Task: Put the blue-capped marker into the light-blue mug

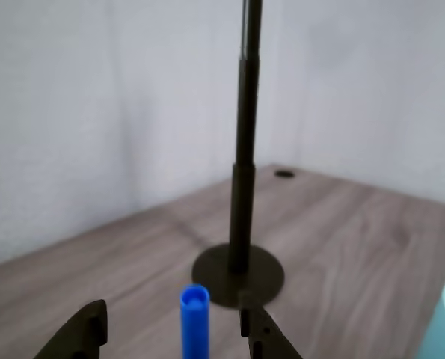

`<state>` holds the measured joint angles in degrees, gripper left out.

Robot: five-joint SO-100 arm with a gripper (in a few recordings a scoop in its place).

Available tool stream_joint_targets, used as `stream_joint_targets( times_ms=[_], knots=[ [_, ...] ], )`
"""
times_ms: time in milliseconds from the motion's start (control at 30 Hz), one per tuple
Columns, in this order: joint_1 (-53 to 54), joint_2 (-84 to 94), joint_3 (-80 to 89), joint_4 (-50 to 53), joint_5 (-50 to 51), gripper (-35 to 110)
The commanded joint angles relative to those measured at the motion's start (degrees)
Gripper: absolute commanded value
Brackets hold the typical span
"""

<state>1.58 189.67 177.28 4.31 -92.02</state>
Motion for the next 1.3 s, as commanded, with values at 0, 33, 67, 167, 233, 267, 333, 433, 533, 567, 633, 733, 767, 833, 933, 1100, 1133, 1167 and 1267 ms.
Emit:
stream_joint_targets(
  times_ms=[0,33,67,167,233,267,333,433,533,567,633,733,767,833,933,1100,1133,1167,1267],
  knots=[
    [-0.53,-2.37,-2.2,-3.52,-2.37,28],
    [-0.18,-5.27,-3.25,-4.92,-2.2,28],
    [0.35,-9.05,-4.48,-7.47,-1.93,28],
    [2.99,-23.29,-10.28,-12.66,0.7,28],
    [4.75,-34.8,-14.15,-18.72,1.93,28],
    [5.36,-39.81,-15.64,-21.01,2.37,28],
    [5.63,-45.88,-16.08,-24.79,2.64,29],
    [4.57,-48.43,-15.21,-26.37,3.52,29],
    [2.99,-49.66,-14.85,-26.89,4.57,29],
    [2.29,-50.01,-14.41,-27.77,4.57,29],
    [1.05,-50.54,-13.97,-28.65,4.57,29],
    [-0.09,-52.47,-13.97,-29.44,4.66,29],
    [-0.26,-53.26,-13.97,-29.97,4.66,29],
    [-0.35,-54.76,-13.97,-31.11,4.75,29],
    [-0.18,-57.66,-13.97,-32.52,4.83,29],
    [0.09,-63.46,-13.62,-37.79,4.83,29],
    [0.09,-65.13,-13.71,-39.02,4.66,28],
    [0.09,-66.8,-13.89,-40.08,4.48,26],
    [-0.18,-71.02,-14.15,-41.31,3.34,0]
  ],
)
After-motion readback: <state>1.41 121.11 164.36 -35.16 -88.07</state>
